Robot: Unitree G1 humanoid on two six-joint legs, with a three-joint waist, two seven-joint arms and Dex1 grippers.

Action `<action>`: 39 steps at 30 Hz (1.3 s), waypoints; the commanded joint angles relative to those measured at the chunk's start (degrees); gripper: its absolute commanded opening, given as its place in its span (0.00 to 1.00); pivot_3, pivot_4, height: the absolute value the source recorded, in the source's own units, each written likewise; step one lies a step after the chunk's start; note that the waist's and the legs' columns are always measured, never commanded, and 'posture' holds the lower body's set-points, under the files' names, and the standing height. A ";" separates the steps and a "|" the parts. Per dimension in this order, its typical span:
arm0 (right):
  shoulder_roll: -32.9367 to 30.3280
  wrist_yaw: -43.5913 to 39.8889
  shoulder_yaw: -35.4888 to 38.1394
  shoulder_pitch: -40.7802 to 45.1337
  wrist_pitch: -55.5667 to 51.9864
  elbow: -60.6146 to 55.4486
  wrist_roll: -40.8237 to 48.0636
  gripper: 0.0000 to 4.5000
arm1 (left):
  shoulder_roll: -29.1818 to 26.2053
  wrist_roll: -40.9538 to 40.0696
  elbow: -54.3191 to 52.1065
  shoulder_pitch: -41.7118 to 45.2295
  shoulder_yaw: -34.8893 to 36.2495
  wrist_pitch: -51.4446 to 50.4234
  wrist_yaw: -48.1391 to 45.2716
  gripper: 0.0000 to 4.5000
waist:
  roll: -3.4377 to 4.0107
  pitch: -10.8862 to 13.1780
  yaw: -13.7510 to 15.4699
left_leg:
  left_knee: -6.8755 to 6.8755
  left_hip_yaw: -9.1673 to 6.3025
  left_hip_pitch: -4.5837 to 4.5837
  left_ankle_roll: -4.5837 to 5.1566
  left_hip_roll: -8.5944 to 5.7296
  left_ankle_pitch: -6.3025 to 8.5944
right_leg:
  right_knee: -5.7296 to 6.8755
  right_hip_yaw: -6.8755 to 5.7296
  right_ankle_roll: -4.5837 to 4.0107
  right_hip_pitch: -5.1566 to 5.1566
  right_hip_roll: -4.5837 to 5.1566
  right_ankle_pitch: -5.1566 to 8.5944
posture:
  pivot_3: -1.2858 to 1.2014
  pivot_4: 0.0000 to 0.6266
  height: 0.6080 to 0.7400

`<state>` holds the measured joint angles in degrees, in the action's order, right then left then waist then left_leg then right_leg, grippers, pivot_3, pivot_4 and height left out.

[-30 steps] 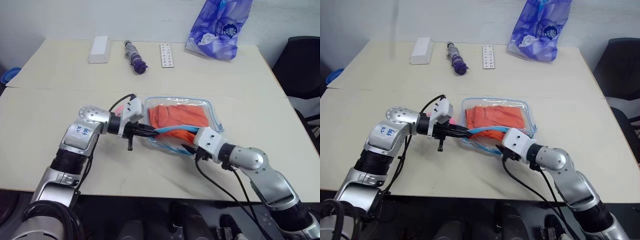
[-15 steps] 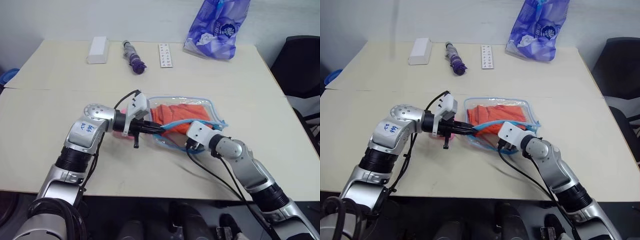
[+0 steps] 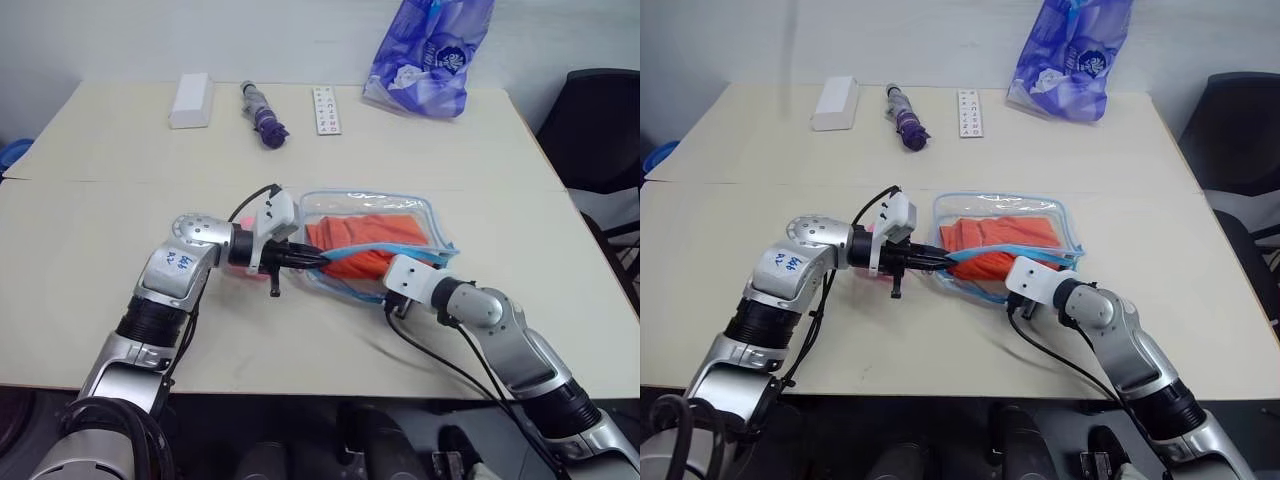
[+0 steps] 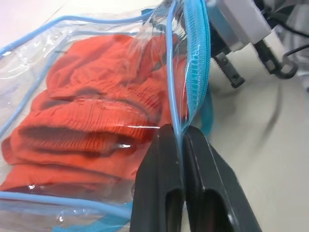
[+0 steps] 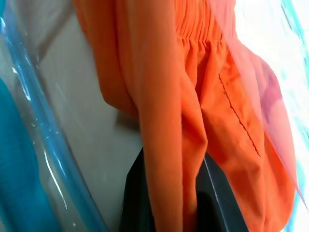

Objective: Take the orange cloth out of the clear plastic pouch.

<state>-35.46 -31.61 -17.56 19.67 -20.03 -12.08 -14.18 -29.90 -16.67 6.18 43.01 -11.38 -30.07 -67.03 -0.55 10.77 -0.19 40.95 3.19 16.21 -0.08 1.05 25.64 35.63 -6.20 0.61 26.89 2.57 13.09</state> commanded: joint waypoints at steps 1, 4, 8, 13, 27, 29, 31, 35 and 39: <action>0.95 0.51 1.05 0.55 0.30 -0.24 -0.89 0.00 | -0.62 -0.85 -3.78 -0.35 0.28 0.15 -0.40 0.37 | 0.00 0.00 0.05 | 0.00 -0.01 0.00 -0.01 0.01 0.00 | 0.00 0.00 0.00 0.00 -0.01 0.00 | 0.52 0.24 1.00; 1.55 0.68 1.35 0.60 0.51 -0.01 -1.02 0.00 | -0.89 0.42 -3.56 -0.42 -0.07 1.41 -0.10 0.59 | 0.00 0.00 0.05 | 0.01 -0.01 -0.01 -0.01 0.00 0.00 | 0.00 0.01 0.00 0.00 0.01 0.00 | 0.52 0.24 1.00; 1.38 0.18 1.68 0.29 0.73 -0.09 -0.95 0.00 | -0.35 0.79 -1.62 0.52 0.72 2.30 0.98 0.66 | 0.00 0.00 0.06 | 0.01 -0.01 -0.01 -0.01 0.00 0.00 | 0.00 0.01 0.00 0.00 0.00 0.00 | 0.52 0.24 1.00; 0.39 -0.13 1.95 -0.28 1.47 0.15 -1.40 0.00 | 0.56 -0.50 -0.29 1.52 1.95 2.03 1.57 0.62 | 0.00 0.00 0.10 | 0.01 -0.01 -0.01 -0.01 -0.01 0.00 | -0.01 0.00 0.00 0.00 0.01 0.00 | 0.52 0.24 1.00; -0.30 -0.29 2.52 -1.63 3.65 -0.53 -2.45 0.00 | 0.43 0.73 1.49 1.69 1.20 2.76 1.01 0.01 | 0.00 0.00 0.11 | 0.01 -0.02 -0.01 -0.01 -0.01 0.00 | 0.00 0.00 0.00 0.00 0.01 0.00 | 0.52 0.24 1.00; -0.83 -0.66 3.08 -1.93 5.72 -1.27 -1.69 0.00 | 1.07 1.08 1.85 1.89 1.02 2.77 1.80 0.01 | 0.00 0.00 0.11 | 0.01 -0.02 -0.01 -0.01 -0.01 0.00 | -0.01 0.00 0.00 0.00 0.01 0.00 | 0.52 0.24 1.00; -2.29 -2.24 3.29 -2.78 8.52 -2.93 -1.09 0.00 | 2.28 0.91 2.78 2.69 1.90 2.27 3.58 0.01 | 0.00 0.00 0.28 | 0.01 -0.03 -0.01 -0.01 -0.02 0.00 | -0.02 -0.01 0.00 0.00 0.01 0.00 | 0.52 0.24 1.00; -7.00 -5.26 3.30 -5.48 15.39 -6.04 -2.18 0.00 | 5.48 -0.51 7.41 6.60 5.90 -0.18 9.19 0.01 | 0.00 0.00 0.49 | 0.01 -0.12 0.04 0.02 -0.08 0.01 | -0.09 -0.03 0.05 0.00 0.04 -0.03 | 0.52 0.24 1.00; -9.75 -6.00 4.92 -7.92 24.16 -8.57 -0.79 0.00 | 6.29 1.09 11.69 9.18 6.84 0.71 12.51 0.01 | 0.00 0.00 0.40 | 0.00 -0.11 0.06 0.02 -0.09 0.01 | -0.10 -0.05 0.07 -0.01 0.02 -0.04 | 0.52 0.24 1.00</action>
<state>-44.50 -37.17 -14.71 11.89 -0.40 -16.95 -16.22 -23.66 -16.04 17.18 51.42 -5.31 -30.43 -55.77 -0.55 10.78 0.21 40.93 3.11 16.25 -0.07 0.96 25.65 35.53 -6.24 0.68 26.88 2.59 13.05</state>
